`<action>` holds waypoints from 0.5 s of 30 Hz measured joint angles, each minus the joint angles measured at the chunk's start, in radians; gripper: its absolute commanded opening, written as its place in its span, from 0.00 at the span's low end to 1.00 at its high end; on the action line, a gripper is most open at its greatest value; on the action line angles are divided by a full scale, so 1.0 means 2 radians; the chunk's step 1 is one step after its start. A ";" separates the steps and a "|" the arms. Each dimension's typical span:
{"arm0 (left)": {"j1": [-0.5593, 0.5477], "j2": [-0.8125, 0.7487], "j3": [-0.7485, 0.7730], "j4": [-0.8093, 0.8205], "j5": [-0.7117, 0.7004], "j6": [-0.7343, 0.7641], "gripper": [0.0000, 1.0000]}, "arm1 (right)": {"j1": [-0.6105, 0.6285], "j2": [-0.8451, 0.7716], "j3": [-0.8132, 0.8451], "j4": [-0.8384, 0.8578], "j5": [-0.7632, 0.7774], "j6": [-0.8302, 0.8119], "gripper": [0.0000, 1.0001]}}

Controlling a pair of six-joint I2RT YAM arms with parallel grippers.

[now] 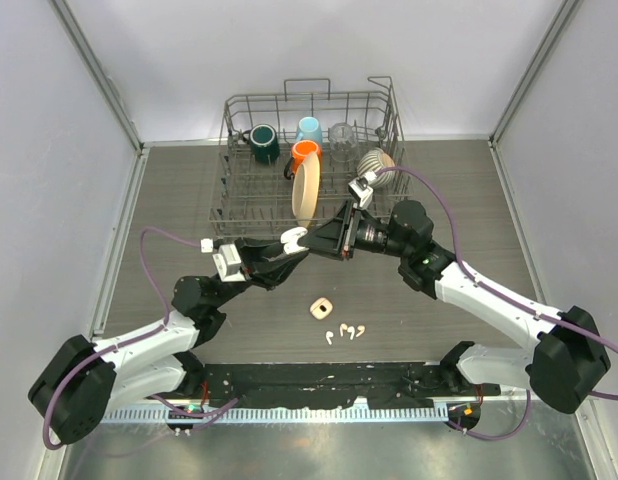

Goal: Insert the wireless bluetooth earbuds into the charging case
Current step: Adjust the charging case.

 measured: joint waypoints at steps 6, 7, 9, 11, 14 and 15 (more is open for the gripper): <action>0.000 0.000 0.000 0.002 -0.002 -0.004 0.20 | 0.000 -0.002 -0.001 0.001 0.002 0.000 0.01; 0.000 0.000 0.000 0.002 -0.002 -0.005 0.15 | 0.000 -0.002 -0.001 0.001 0.002 0.000 0.01; 0.000 0.001 0.000 0.002 -0.001 -0.003 0.00 | -0.001 -0.002 -0.001 0.001 0.003 0.002 0.01; 0.000 0.001 0.000 0.002 -0.001 -0.002 0.00 | -0.001 -0.002 -0.001 0.001 0.004 0.004 0.04; 0.000 0.002 0.000 0.003 -0.001 0.000 0.00 | -0.001 -0.002 -0.001 0.001 0.004 0.004 0.28; 0.000 0.002 0.000 0.003 -0.001 0.001 0.00 | -0.001 -0.002 -0.001 0.001 0.004 0.004 0.42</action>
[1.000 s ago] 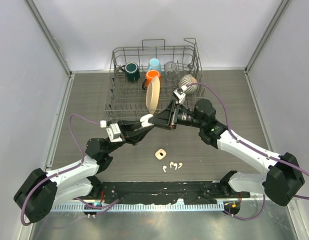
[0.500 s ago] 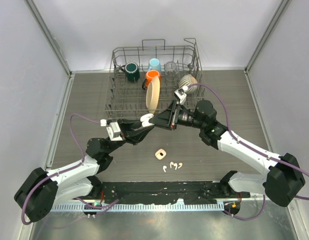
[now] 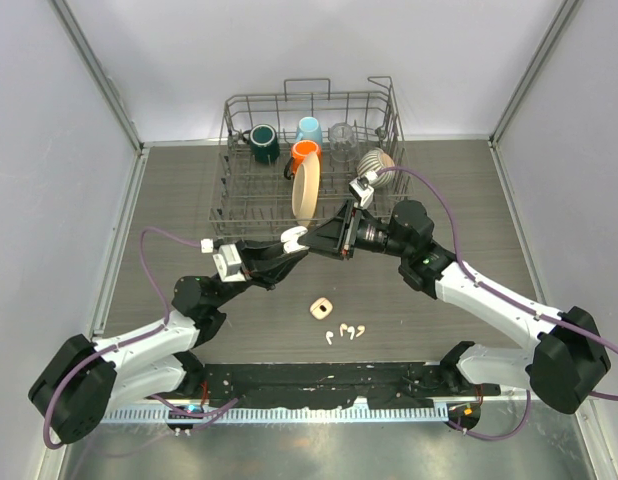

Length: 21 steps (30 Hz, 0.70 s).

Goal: Insert the wireless bluetooth earbuds into the charging case
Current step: Adjust the charging case, then pick up the earbud from the center of the board.

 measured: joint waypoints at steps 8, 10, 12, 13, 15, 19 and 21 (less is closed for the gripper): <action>0.000 -0.002 -0.002 -0.001 -0.008 0.009 0.00 | -0.004 -0.007 0.000 -0.032 -0.001 -0.031 0.72; 0.000 -0.007 -0.006 -0.001 -0.015 0.015 0.00 | -0.010 -0.014 0.000 -0.047 0.000 -0.039 0.73; 0.000 -0.015 -0.014 -0.001 -0.021 0.019 0.00 | -0.021 -0.027 0.000 -0.065 0.001 -0.050 0.73; 0.000 -0.021 -0.020 -0.001 -0.025 0.023 0.00 | -0.028 -0.035 0.001 -0.077 0.004 -0.060 0.73; 0.000 -0.032 -0.027 -0.001 -0.032 0.029 0.00 | -0.040 -0.055 0.002 -0.106 0.010 -0.080 0.73; 0.000 -0.056 -0.040 -0.003 -0.047 0.038 0.00 | -0.052 -0.096 0.013 -0.201 0.048 -0.143 0.72; 0.000 -0.069 -0.044 -0.005 -0.053 0.042 0.00 | -0.051 -0.113 0.017 -0.265 0.079 -0.183 0.71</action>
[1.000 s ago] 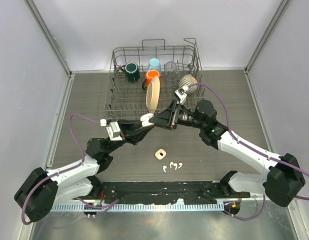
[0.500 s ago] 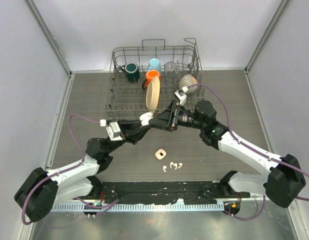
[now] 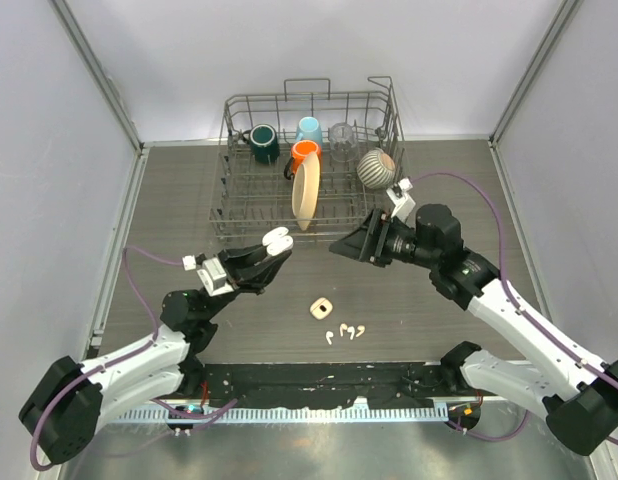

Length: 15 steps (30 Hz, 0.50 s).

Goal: Insert the wireless bluetooth earbuds into the charging case
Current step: Pick up the earbud from the center of the board.

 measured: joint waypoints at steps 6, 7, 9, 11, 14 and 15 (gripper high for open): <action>0.000 -0.023 -0.014 -0.001 -0.006 0.003 0.00 | 0.004 -0.015 -0.026 -0.146 0.077 -0.063 0.63; 0.000 -0.025 -0.016 -0.002 -0.006 0.003 0.00 | 0.006 -0.022 -0.042 -0.159 0.088 -0.066 0.62; 0.000 -0.027 -0.021 -0.002 -0.005 0.003 0.00 | 0.012 -0.037 -0.072 -0.193 0.107 -0.069 0.57; 0.000 -0.027 -0.023 -0.003 -0.002 0.003 0.00 | 0.017 -0.047 -0.095 -0.221 0.125 -0.069 0.56; 0.000 -0.027 -0.024 -0.004 0.010 0.003 0.00 | 0.024 -0.053 -0.120 -0.239 0.148 -0.067 0.54; 0.000 -0.028 -0.024 -0.004 0.014 0.003 0.00 | 0.026 -0.053 -0.126 -0.246 0.157 -0.063 0.54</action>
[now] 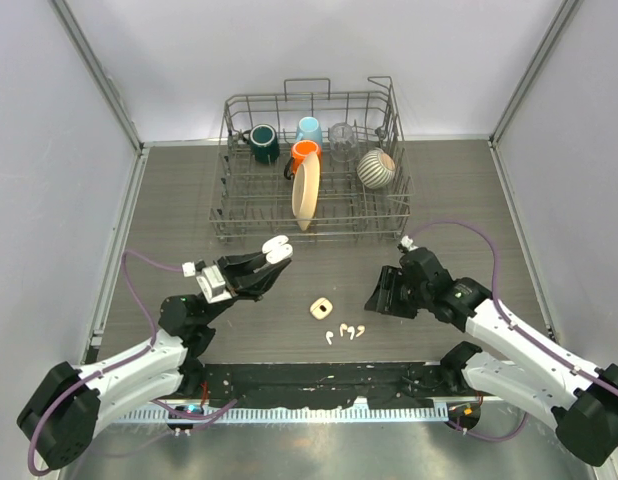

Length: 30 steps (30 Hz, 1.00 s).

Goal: Insert the wireless bluetooth earbuds into the charging case
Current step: Pick up the earbud from the center of the board.

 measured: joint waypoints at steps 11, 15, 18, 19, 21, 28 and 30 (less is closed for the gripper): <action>0.000 -0.003 -0.032 0.005 0.005 0.005 0.00 | 0.027 0.021 -0.009 -0.011 0.082 0.042 0.58; 0.000 -0.004 -0.037 0.005 0.005 0.006 0.00 | 0.050 0.028 -0.007 -0.010 0.100 0.056 0.57; 0.000 -0.004 -0.042 0.005 0.004 0.006 0.00 | 0.077 0.043 -0.001 -0.005 0.107 0.060 0.53; 0.000 -0.004 -0.043 0.005 0.003 0.006 0.00 | 0.086 0.051 0.003 -0.001 0.109 0.062 0.50; 0.000 -0.004 -0.043 0.005 0.003 0.006 0.00 | 0.105 0.069 0.012 0.005 0.116 0.067 0.47; 0.000 -0.003 -0.043 0.005 0.002 0.007 0.00 | 0.156 0.120 0.037 0.015 0.135 0.074 0.35; 0.000 -0.003 -0.043 0.005 0.001 0.007 0.00 | 0.167 0.128 0.043 0.016 0.140 0.076 0.34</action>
